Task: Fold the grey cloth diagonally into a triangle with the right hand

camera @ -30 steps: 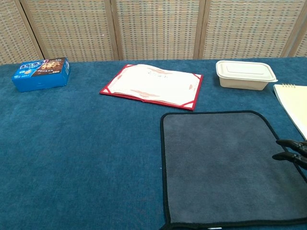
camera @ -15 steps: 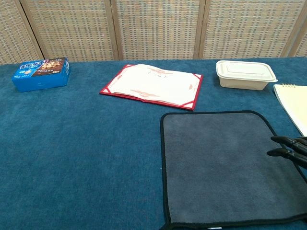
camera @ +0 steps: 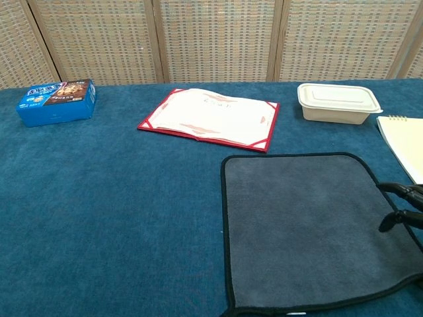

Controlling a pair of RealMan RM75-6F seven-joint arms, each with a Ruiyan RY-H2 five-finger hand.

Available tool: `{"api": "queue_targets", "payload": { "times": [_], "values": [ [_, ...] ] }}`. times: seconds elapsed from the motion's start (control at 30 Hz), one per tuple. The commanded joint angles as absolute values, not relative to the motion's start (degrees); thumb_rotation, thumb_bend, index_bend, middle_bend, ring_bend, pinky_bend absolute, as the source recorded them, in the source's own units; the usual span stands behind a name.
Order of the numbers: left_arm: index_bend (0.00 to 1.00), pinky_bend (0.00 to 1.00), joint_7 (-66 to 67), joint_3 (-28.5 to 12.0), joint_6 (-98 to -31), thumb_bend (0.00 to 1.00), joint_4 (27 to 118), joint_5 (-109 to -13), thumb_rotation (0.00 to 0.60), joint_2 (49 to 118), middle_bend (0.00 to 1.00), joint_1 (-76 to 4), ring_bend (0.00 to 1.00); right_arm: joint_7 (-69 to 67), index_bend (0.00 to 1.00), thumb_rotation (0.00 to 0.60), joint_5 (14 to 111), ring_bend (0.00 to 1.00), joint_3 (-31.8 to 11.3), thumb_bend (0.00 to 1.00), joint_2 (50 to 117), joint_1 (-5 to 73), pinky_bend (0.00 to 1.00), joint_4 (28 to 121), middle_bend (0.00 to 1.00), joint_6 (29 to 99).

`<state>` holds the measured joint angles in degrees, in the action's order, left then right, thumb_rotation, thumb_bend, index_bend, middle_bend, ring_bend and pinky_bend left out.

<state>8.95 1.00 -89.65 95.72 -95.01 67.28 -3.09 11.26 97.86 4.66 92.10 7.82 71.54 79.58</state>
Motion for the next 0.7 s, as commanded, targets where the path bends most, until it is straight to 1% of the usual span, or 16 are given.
{"api": "queue_targets", "payload": {
  "times": [0.03, 0.13, 0.23, 0.33, 0.47, 0.7],
  "values": [
    [0.0, 0.0, 8.9, 1.0, -89.7, 0.21, 95.7, -95.0, 0.6, 67.3, 0.0, -3.1, 0.0, 11.0, 0.38, 0.6, 98.0, 0.0, 4.6, 0.35, 92.3, 7.8, 0.0, 71.1, 0.0, 80.0],
    [0.0, 0.0, 8.9, 1.0, -89.7, 0.21, 95.7, -95.1, 0.6, 67.3, 0.0, -3.1, 0.0, 11.0, 0.46, 0.6, 97.8, 0.0, 4.6, 0.35, 92.5, 7.7, 0.0, 70.7, 0.03, 80.1],
    [0.0, 0.0, 9.0, 1.1, -89.8, 0.21, 95.7, -95.2, 0.6, 67.3, 0.0, -3.0, 0.0, 11.0, 0.52, 0.6, 97.7, 0.0, 4.6, 0.35, 92.7, 7.8, 0.0, 70.4, 0.07, 80.2],
    [0.0, 0.0, 9.0, 1.1, -89.9, 0.21, 95.7, -95.3, 0.6, 67.3, 0.0, -3.0, 0.0, 10.7, 0.56, 0.6, 97.5, 0.0, 4.5, 0.35, 92.8, 7.8, 0.0, 70.2, 0.1, 80.3],
    [0.0, 0.0, 8.9, 1.1, -89.9, 0.21, 95.7, -95.4, 0.6, 67.3, 0.0, -3.0, 0.0, 10.4, 0.58, 0.6, 97.2, 0.0, 4.5, 0.35, 92.8, 7.9, 0.0, 70.0, 0.11, 80.1],
    [0.0, 0.0, 8.9, 1.2, -89.9, 0.21, 95.7, -95.5, 0.6, 67.4, 0.0, -2.9, 0.0, 10.3, 0.59, 0.6, 96.9, 0.0, 4.5, 0.4, 92.8, 8.1, 0.0, 70.1, 0.12, 79.9]
  ]
}}
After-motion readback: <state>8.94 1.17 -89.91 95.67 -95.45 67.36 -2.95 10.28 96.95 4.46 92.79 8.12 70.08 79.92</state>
